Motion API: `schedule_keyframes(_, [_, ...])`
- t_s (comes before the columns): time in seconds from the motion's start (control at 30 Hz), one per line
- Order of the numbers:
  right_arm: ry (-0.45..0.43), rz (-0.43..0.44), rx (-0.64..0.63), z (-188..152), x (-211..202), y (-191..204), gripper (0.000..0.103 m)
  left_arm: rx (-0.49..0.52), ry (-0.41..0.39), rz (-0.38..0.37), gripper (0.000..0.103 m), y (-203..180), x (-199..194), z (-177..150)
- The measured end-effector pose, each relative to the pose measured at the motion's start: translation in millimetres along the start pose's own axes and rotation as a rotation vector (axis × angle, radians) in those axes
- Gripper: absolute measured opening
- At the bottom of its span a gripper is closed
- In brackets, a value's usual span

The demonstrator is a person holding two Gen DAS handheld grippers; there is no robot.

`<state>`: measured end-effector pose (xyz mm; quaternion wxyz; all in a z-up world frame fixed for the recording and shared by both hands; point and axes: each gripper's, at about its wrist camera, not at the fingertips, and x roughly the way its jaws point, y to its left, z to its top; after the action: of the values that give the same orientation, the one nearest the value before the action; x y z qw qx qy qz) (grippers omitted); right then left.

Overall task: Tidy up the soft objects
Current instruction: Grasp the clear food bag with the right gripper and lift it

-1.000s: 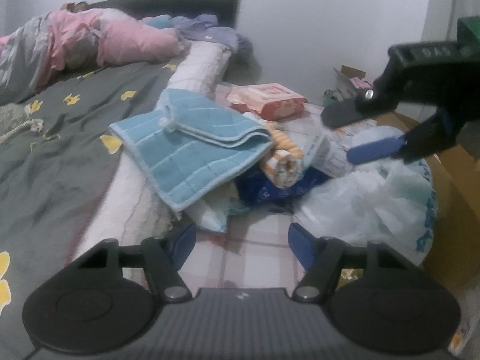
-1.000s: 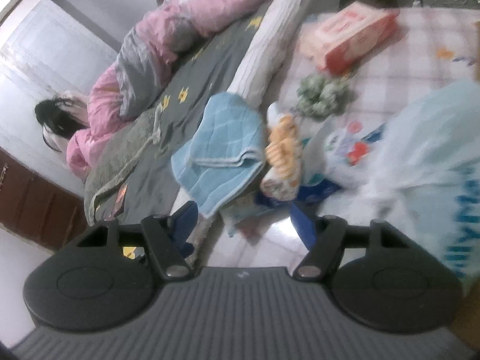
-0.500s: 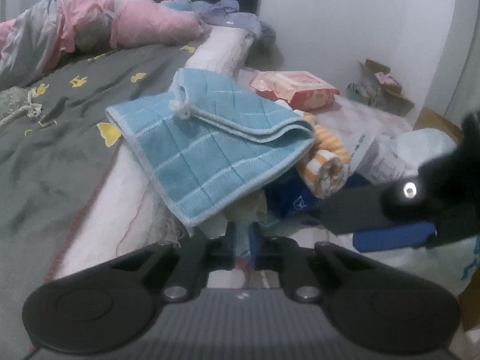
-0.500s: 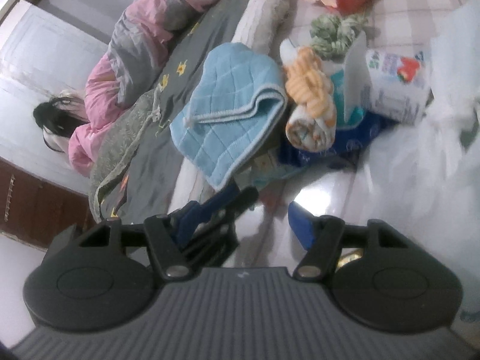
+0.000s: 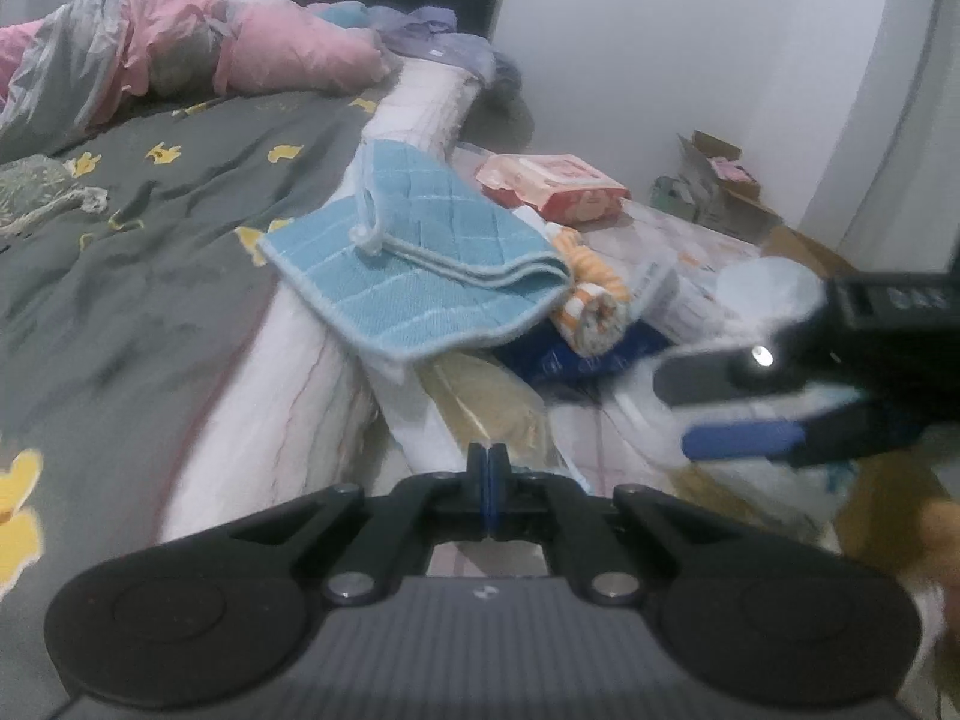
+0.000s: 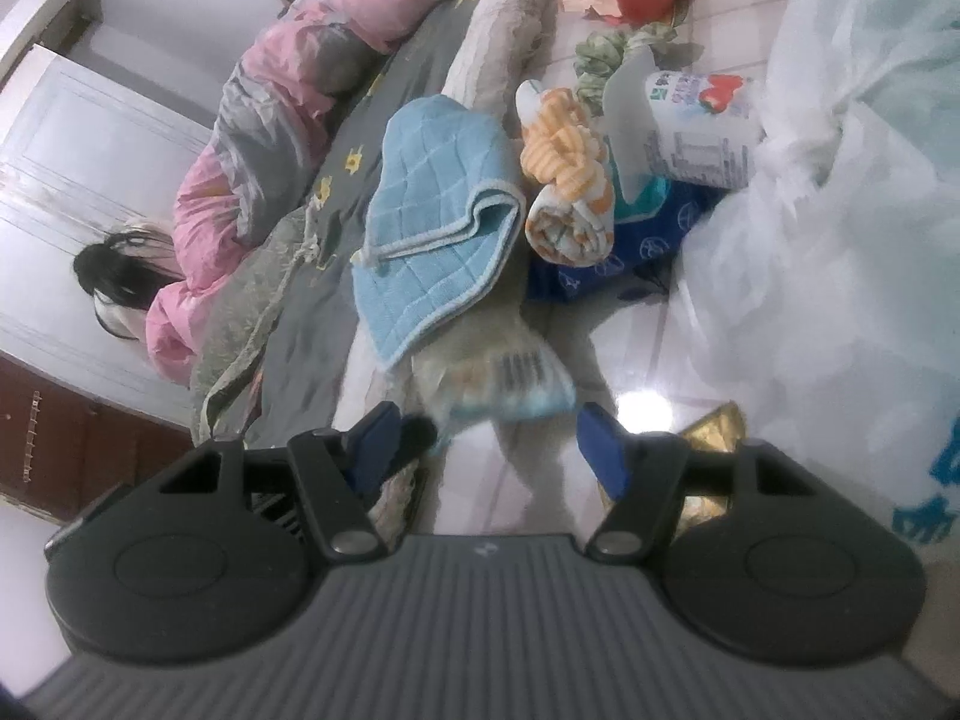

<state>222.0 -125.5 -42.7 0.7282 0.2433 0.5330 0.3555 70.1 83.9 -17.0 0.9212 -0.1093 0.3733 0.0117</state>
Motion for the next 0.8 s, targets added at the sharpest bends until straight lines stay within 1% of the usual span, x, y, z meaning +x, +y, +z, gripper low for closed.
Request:
schedule_keyframes(0.07, [0.004,0.003,-0.011,-3.2,-2.4,1.2,0.066,0.008,0.026,-0.028,0.001,2.6,-12.3,-9.1])
schedule_keyframes(0.2, [0.02,-0.013,-0.051,-8.9,-1.3,7.3,0.066,0.002,0.111,-0.074,0.001,11.0,-21.6,-28.6])
schedule_keyframes(0.3, [0.032,-0.021,-0.077,-11.3,4.2,12.7,0.066,-0.014,0.131,-0.098,0.003,14.1,-24.7,-35.9])
schedule_keyframes(0.33, [0.036,-0.023,-0.081,-11.3,6.3,14.8,0.066,-0.019,0.13,-0.11,0.005,14.1,-26.1,-36.2])
schedule_keyframes(0.4, [0.04,-0.033,-0.101,-10.7,12.5,20.1,0.065,-0.034,0.116,-0.13,0.017,15.0,-29.7,-35.6])
schedule_keyframes(0.43, [0.043,-0.046,-0.12,-10.2,16.2,23.6,0.064,-0.042,0.107,-0.133,0.02,15.6,-31.1,-35.3])
schedule_keyframes(0.47, [0.048,-0.06,-0.142,-9.9,19.9,27.4,0.062,-0.046,0.098,-0.131,0.023,15.7,-31.7,-33.4])
schedule_keyframes(0.53, [0.061,-0.093,-0.198,-9.3,26.7,35.6,0.06,-0.041,0.081,-0.112,0.023,15.4,-31.0,-29.4])
schedule_keyframes(0.57, [0.065,-0.113,-0.224,-9.4,29.5,38.6,0.06,-0.036,0.074,-0.103,0.027,14.6,-29.3,-27.2])
schedule_keyframes(0.6, [0.072,-0.134,-0.246,-8.7,33.3,40.1,0.06,-0.026,0.073,-0.099,0.035,13.0,-24.7,-24.6])
schedule_keyframes(0.63, [0.082,-0.153,-0.258,-6.8,37.5,40.2,0.06,-0.017,0.085,-0.089,0.038,11.3,-18.4,-21.5])
schedule_keyframes(0.77, [0.146,-0.217,-0.264,1.9,56.4,31.8,0.06,0.006,0.139,-0.05,0.04,5.2,7.4,-18.1])
schedule_keyframes(0.8, [0.168,-0.223,-0.259,3.2,60.9,29.1,0.06,0.009,0.138,-0.043,0.041,4.8,11.8,-19.6])
